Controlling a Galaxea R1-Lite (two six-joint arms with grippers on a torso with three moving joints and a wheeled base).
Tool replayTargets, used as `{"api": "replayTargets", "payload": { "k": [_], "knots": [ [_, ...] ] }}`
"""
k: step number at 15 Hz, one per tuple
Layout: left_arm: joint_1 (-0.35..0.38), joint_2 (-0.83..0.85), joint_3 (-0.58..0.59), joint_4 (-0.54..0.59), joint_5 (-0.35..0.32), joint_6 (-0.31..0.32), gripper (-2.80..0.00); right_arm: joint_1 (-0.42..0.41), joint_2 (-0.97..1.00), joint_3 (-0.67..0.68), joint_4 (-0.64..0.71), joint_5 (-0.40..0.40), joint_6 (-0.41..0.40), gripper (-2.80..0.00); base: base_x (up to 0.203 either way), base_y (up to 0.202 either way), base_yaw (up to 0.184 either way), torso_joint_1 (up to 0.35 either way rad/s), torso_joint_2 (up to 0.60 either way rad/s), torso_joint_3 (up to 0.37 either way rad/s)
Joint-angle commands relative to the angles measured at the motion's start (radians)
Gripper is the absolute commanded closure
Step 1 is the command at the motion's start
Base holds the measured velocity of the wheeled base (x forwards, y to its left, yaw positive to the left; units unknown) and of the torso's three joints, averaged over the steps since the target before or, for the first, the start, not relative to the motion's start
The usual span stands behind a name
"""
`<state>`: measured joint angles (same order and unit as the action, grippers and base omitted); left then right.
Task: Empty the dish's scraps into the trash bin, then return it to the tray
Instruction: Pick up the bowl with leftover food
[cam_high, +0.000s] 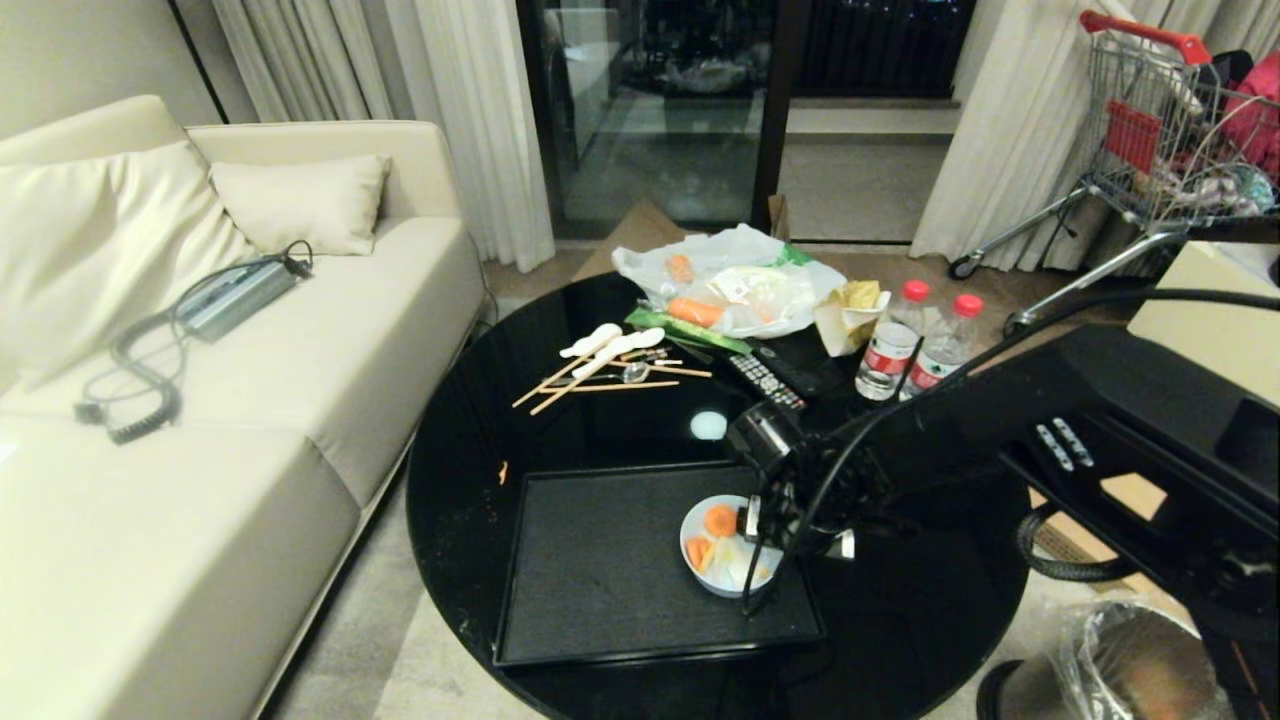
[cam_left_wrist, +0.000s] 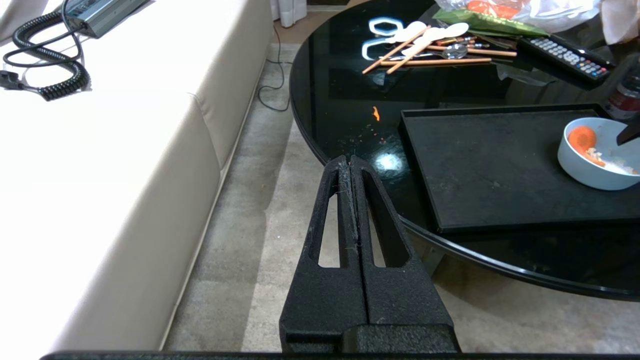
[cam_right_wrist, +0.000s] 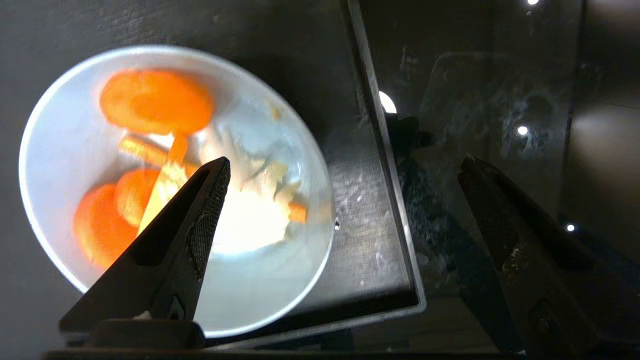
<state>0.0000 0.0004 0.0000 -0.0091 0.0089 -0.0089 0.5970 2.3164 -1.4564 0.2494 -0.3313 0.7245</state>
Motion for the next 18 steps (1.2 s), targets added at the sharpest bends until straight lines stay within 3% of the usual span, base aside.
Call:
{"api": "replayTargets", "payload": {
  "k": [1, 18],
  "knots": [
    [0.0, 0.0, 0.0, 0.0, 0.0, 0.0, 0.0, -0.003, 0.014, -0.02, 0.005, -0.003, 0.004, 0.0, 0.0, 0.0, 0.0, 0.0, 0.0, 0.0],
    [0.0, 0.0, 0.0, 0.0, 0.0, 0.0, 0.0, 0.004, 0.011, -0.01, 0.012, -0.002, 0.007, 0.0, 0.0, 0.0, 0.0, 0.0, 0.0, 0.0]
  ]
}}
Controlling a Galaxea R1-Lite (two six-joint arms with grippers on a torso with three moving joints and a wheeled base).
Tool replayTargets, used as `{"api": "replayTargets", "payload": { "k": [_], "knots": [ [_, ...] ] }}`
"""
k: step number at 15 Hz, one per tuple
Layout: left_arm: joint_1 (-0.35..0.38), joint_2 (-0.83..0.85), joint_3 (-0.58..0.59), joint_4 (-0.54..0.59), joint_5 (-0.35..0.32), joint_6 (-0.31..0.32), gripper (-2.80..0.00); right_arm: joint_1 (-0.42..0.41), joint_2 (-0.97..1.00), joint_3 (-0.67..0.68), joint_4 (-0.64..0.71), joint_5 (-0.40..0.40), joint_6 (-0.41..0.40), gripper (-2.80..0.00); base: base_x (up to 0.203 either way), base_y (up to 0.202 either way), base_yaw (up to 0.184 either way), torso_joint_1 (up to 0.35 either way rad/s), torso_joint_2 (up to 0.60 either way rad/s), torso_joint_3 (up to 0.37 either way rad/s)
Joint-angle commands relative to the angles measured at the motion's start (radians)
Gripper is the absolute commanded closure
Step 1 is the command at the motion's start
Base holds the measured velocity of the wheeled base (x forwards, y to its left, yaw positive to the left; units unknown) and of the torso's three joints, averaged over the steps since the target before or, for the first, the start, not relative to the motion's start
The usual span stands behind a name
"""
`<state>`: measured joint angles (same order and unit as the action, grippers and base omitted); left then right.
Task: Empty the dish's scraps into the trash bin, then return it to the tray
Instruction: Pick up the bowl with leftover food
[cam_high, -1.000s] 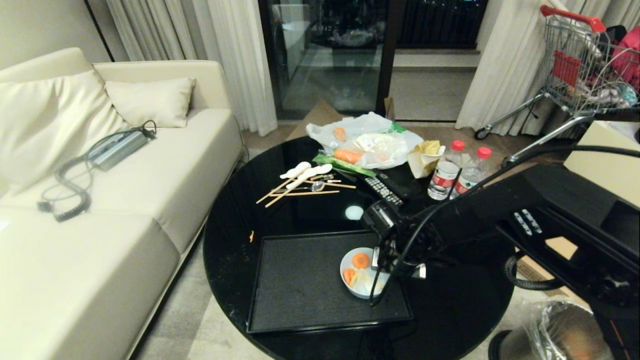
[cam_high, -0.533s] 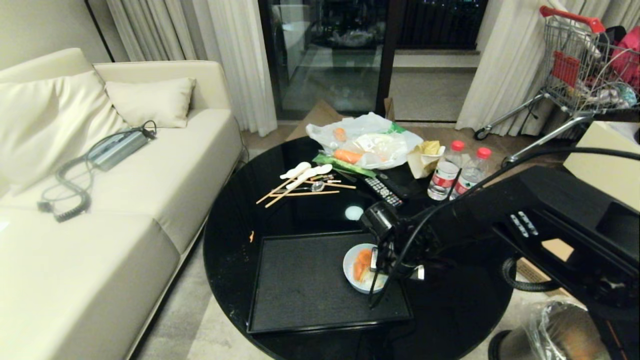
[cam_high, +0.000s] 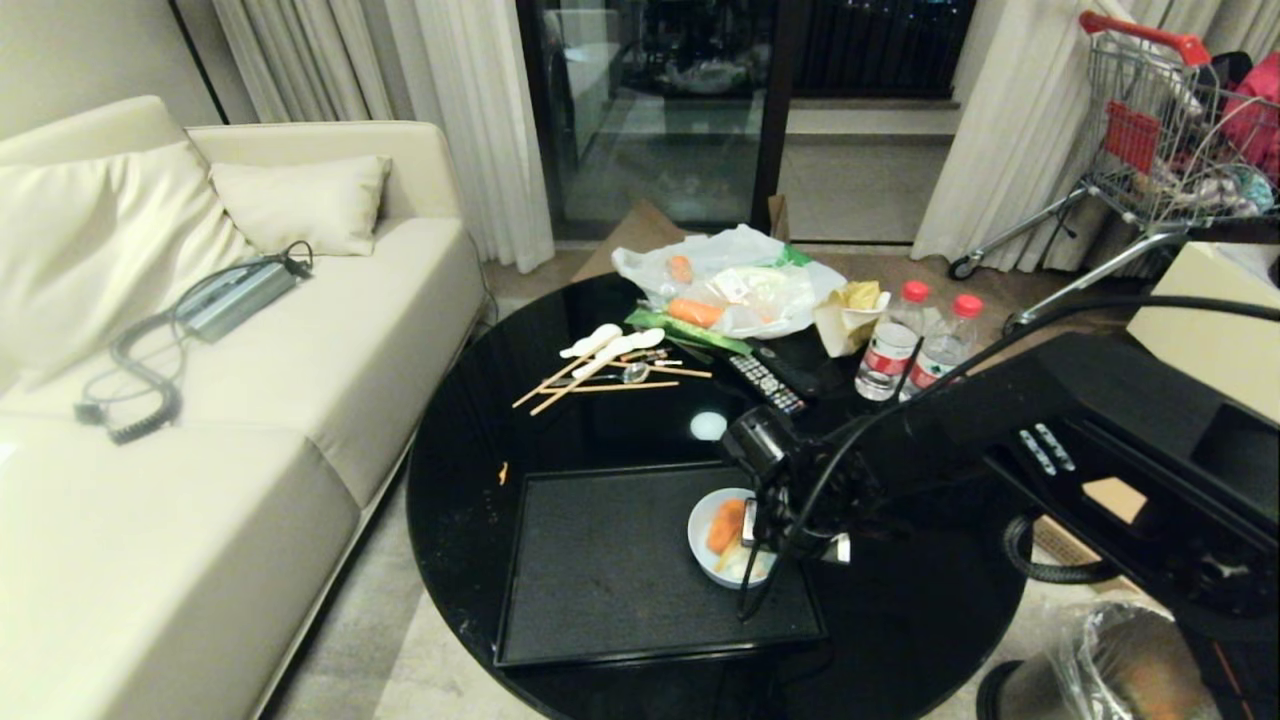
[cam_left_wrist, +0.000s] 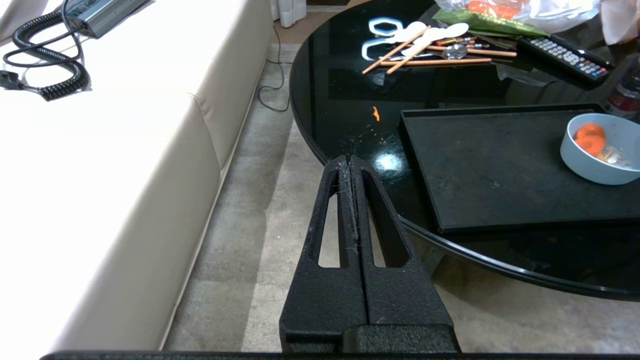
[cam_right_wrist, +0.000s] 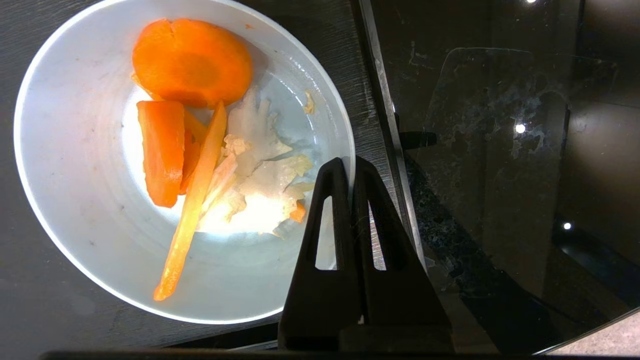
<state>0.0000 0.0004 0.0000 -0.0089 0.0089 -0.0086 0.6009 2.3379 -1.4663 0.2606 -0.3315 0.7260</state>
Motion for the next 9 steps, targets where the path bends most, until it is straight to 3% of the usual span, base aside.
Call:
{"api": "replayTargets", "payload": {
  "k": [1, 4, 9],
  "knots": [
    [0.0, 0.0, 0.0, 0.0, 0.0, -0.001, 0.0, 0.0, -0.021, 0.0, 0.0, -0.003, 0.018, 0.0, 0.0, 0.0, 0.0, 0.0, 0.0, 0.0],
    [0.0, 0.0, 0.0, 0.0, 0.0, -0.001, 0.0, -0.003, -0.053, 0.0, 0.003, -0.045, 0.091, 0.0, 0.0, 0.0, 0.0, 0.0, 0.0, 0.0],
    [0.0, 0.0, 0.0, 0.0, 0.0, -0.001, 0.0, -0.05, -0.129, 0.012, 0.037, -0.044, 0.125, 0.0, 0.0, 0.0, 0.0, 0.0, 0.0, 0.0]
  ]
}}
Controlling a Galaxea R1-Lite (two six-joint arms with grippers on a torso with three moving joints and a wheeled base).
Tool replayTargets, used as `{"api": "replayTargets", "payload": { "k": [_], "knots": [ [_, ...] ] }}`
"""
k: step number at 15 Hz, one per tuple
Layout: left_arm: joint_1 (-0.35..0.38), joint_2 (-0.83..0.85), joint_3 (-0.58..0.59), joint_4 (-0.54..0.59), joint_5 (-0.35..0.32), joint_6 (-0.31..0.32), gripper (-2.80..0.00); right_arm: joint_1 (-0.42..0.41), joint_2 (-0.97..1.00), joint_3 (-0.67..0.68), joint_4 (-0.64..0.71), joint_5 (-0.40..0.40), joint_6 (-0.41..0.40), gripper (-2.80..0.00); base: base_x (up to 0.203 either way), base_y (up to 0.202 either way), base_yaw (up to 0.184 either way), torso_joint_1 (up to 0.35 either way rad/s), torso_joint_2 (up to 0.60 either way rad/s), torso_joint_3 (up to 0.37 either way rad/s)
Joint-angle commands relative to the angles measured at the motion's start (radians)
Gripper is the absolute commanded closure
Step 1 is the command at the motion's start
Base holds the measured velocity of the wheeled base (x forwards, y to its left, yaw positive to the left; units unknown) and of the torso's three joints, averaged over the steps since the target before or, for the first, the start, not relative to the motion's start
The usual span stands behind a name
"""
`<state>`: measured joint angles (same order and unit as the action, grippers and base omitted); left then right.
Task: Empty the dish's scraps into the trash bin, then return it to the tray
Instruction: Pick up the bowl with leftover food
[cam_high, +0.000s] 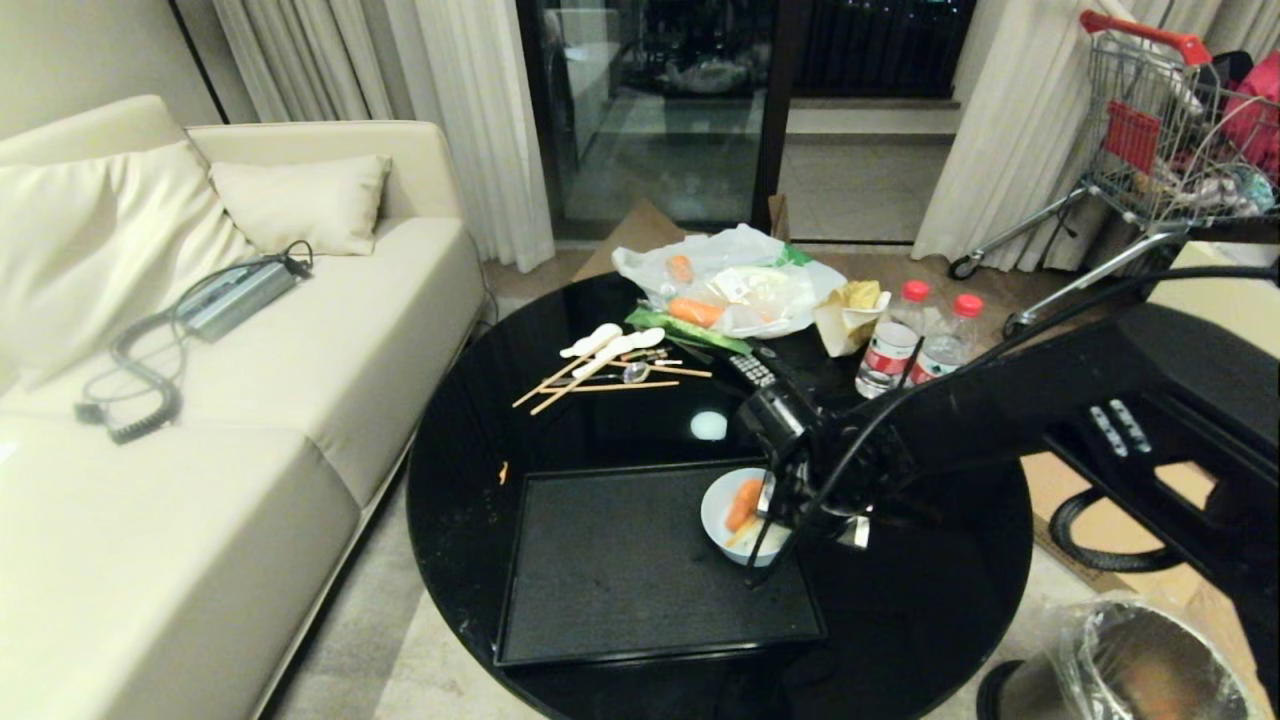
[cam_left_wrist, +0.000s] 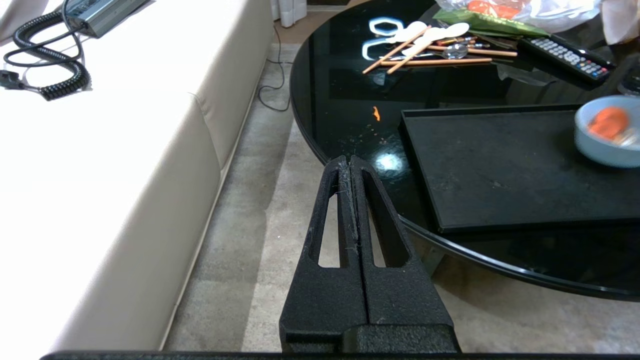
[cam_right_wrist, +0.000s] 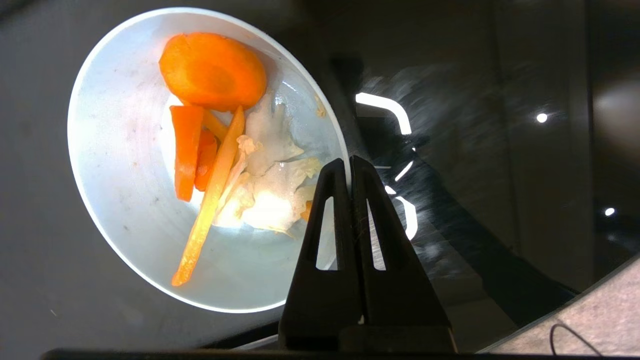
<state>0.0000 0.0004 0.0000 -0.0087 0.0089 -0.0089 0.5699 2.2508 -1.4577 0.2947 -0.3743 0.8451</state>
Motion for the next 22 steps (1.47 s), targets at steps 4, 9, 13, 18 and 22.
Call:
{"api": "replayTargets", "payload": {
  "k": [4, 9, 13, 18, 22],
  "knots": [
    [0.0, 0.0, 0.0, 0.0, 0.0, 0.0, 0.0, -0.092, -0.138, 0.051, 0.004, 0.0, 0.013, 0.0, 0.0, 0.0, 0.0, 0.0, 0.0, 0.0],
    [0.0, 0.0, 0.0, 0.0, 0.0, 0.0, 0.0, -0.207, -0.307, 0.208, -0.001, 0.001, 0.006, 0.0, 0.0, 0.0, 0.0, 0.0, 0.0, 0.0],
    [0.0, 0.0, 0.0, 0.0, 0.0, 0.0, 0.0, -0.27, -0.474, 0.436, -0.034, 0.002, -0.024, 0.0, 0.0, 0.0, 0.0, 0.0, 0.0, 0.0],
    [0.0, 0.0, 0.0, 0.0, 0.0, 0.0, 0.0, -0.285, -0.676, 0.681, -0.09, 0.005, -0.018, 0.0, 0.0, 0.0, 0.0, 0.0, 0.0, 0.0],
    [0.0, 0.0, 0.0, 0.0, 0.0, 0.0, 0.0, -0.3, -0.841, 0.863, -0.11, 0.006, -0.009, 0.0, 0.0, 0.0, 0.0, 0.0, 0.0, 0.0]
  ]
}}
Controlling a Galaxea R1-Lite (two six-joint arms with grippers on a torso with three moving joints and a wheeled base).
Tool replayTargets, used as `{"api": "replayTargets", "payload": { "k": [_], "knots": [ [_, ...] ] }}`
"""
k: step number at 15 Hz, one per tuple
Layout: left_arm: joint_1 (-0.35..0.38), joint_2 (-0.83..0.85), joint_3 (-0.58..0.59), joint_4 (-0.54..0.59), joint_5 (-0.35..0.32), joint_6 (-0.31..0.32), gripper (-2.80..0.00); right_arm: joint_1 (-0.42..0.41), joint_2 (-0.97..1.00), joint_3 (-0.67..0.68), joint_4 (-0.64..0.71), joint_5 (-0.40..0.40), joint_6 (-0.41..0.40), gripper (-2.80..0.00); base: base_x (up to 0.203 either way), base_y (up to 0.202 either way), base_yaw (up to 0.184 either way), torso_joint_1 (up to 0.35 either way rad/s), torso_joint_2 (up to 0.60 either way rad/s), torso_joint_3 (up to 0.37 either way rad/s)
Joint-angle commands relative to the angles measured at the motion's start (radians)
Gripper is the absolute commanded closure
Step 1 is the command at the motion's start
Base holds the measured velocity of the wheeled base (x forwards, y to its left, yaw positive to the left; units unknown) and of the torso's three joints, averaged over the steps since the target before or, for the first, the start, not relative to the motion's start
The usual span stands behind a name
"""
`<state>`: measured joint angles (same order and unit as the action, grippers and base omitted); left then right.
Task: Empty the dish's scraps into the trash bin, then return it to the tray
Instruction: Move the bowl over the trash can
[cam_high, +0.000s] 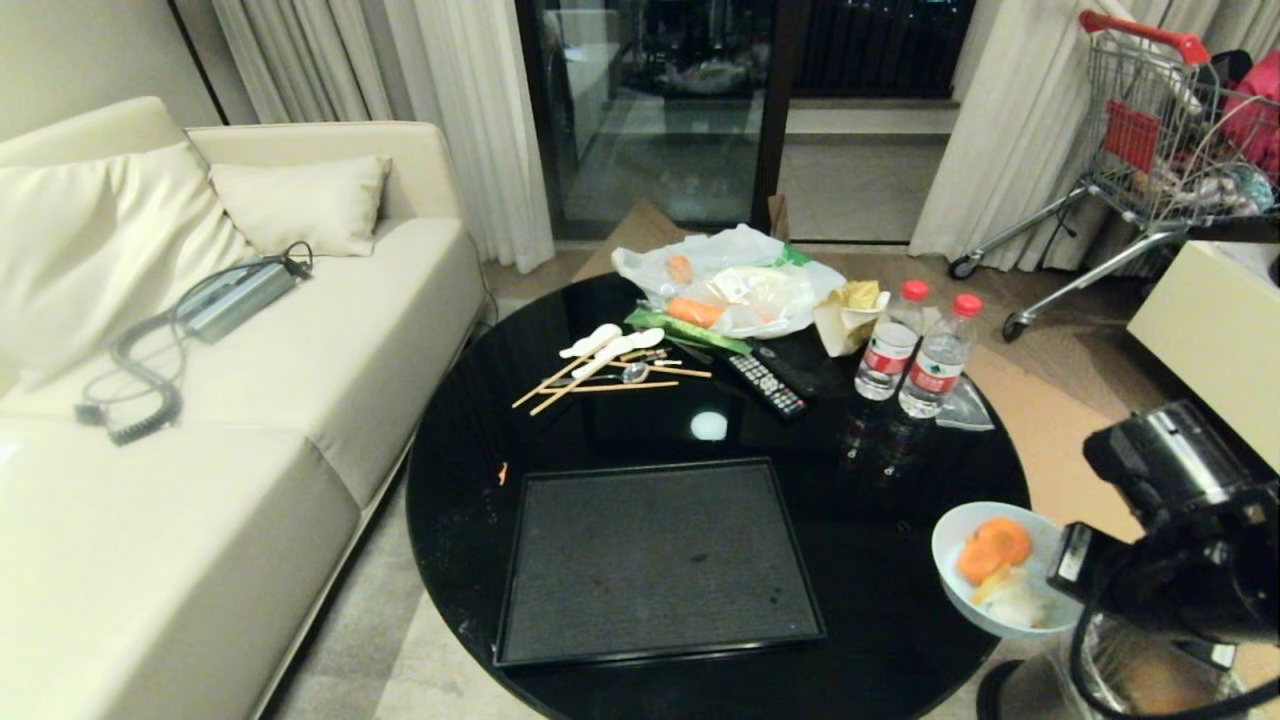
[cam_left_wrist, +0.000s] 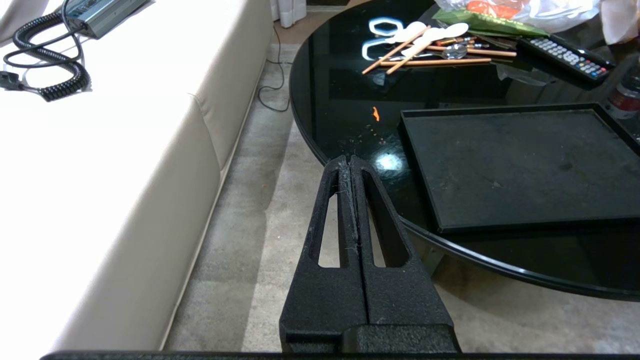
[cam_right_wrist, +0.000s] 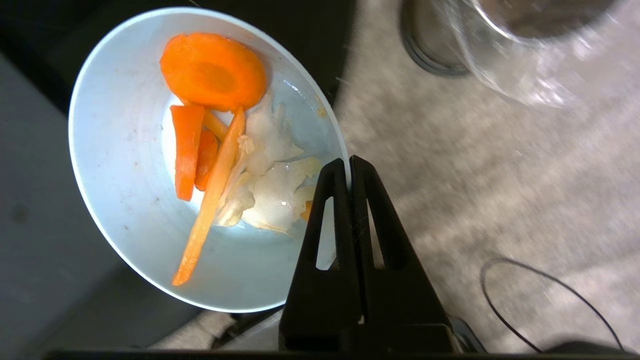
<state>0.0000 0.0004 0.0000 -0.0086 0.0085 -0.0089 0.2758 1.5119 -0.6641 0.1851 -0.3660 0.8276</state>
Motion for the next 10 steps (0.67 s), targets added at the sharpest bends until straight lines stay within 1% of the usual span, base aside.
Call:
{"api": "replayTargets", "payload": {
  "k": [1, 3, 6, 10],
  "knots": [
    [0.0, 0.0, 0.0, -0.001, 0.001, 0.0, 0.0, -0.011, -0.142, 0.104, -0.002, -0.003, 0.016, 0.0, 0.0, 0.0, 0.0, 0.0, 0.0, 0.0],
    [0.0, 0.0, 0.0, -0.001, 0.001, 0.0, 0.0, -0.016, -0.232, 0.208, -0.012, -0.002, 0.023, 0.0, 0.0, 0.0, 0.0, 0.0, 0.0, 0.0],
    [0.0, 0.0, 0.0, -0.001, 0.001, 0.0, 0.0, -0.025, -0.342, 0.308, -0.016, 0.0, 0.038, 0.0, 0.0, 0.0, 0.0, 0.0, 0.0, 0.0],
    [0.0, 0.0, 0.0, -0.001, 0.001, 0.0, 0.0, -0.033, -0.396, 0.352, 0.003, 0.004, 0.049, 0.0, 0.0, 0.0, 0.0, 0.0, 0.0, 0.0]
  ]
}}
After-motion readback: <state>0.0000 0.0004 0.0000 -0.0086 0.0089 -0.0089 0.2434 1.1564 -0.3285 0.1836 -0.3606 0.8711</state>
